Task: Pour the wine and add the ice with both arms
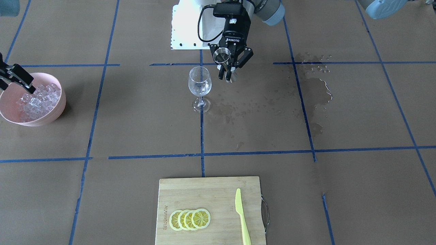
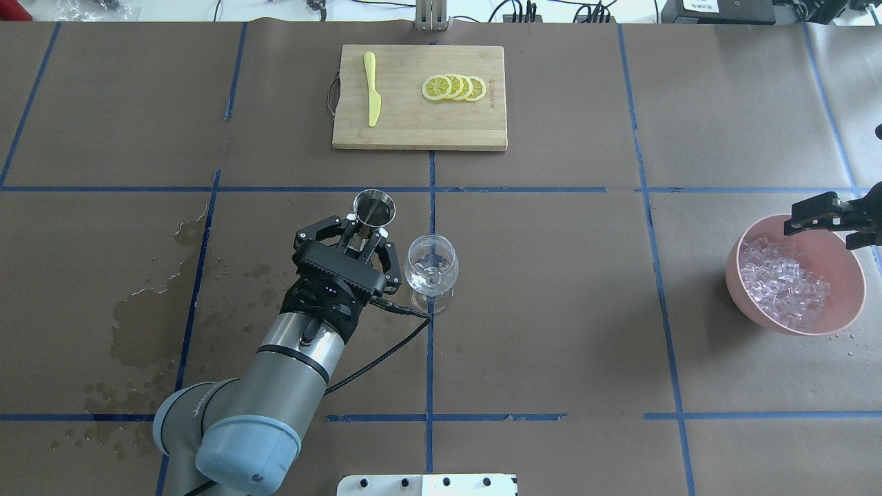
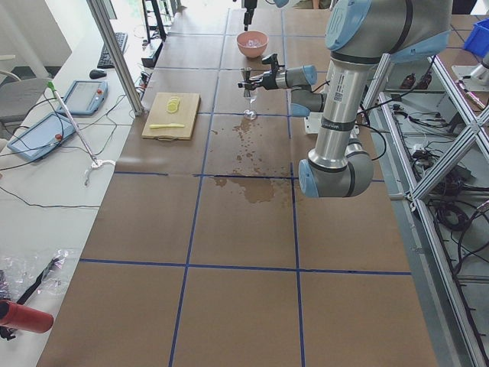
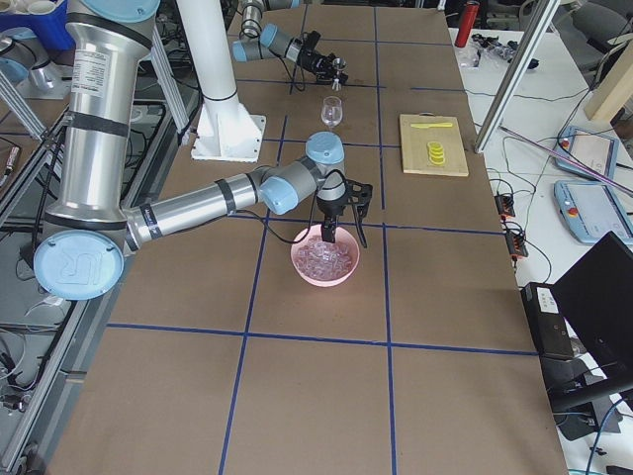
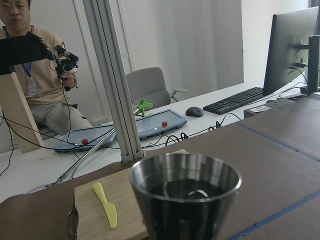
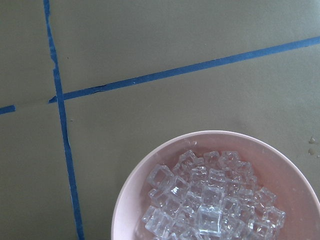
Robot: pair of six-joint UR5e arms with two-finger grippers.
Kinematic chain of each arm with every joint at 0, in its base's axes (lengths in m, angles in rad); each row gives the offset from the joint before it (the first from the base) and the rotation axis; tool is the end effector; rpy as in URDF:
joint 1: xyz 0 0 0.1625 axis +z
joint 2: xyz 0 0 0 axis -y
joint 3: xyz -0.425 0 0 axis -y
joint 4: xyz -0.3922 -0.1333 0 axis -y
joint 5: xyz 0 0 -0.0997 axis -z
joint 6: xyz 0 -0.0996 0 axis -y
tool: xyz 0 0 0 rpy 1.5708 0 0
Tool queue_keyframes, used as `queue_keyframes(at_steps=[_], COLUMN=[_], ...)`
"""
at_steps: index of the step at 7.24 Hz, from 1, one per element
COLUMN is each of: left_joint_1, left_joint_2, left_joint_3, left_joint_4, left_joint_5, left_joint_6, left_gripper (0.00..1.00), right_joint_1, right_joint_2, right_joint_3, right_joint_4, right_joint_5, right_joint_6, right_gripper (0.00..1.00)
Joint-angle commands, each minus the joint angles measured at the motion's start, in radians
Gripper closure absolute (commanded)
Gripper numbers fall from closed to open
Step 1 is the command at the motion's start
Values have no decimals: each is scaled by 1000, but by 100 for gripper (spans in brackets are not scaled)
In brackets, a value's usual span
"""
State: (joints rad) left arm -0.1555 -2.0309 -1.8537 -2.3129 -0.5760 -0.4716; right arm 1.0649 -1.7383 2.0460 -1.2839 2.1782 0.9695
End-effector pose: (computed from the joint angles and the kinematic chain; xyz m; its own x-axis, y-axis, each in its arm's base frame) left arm 0.5000 -0.2979 0.1833 0.8489 0.3581 -0.3887 0.3380 0.1975 0.9202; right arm -0.1421 -0.4143 0.4747 0.6497 0.2142 0.7294 -0.2375 0.9687 -0.0730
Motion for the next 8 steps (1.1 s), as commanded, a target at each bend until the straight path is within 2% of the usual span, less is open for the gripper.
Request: queue_keyframes(at_steps=[1, 2, 3, 5, 8], left_joint_1=[13, 26, 34, 42, 40], left_joint_2=[-6, -21, -41, -51, -61], left_joint_3=[17, 24, 33, 60, 54], left_joint_4=[4, 4, 4, 6, 6], left_joint_5=[86, 122, 125, 133, 139], left_joint_6=[205, 297, 364, 370, 574], left_gripper=[100, 100, 100, 100, 100], right_joint_1=[0, 0, 0, 0, 0], right_joint_2=[0, 0, 0, 5, 6], right_joint_3=[-1, -4, -7, -9, -10], right_joint_4=[0, 0, 0, 0, 0], right_joint_5=[0, 0, 0, 2, 2], right_joint_6=[0, -1, -2, -2, -2], right_gripper=[0, 0, 0, 0, 0])
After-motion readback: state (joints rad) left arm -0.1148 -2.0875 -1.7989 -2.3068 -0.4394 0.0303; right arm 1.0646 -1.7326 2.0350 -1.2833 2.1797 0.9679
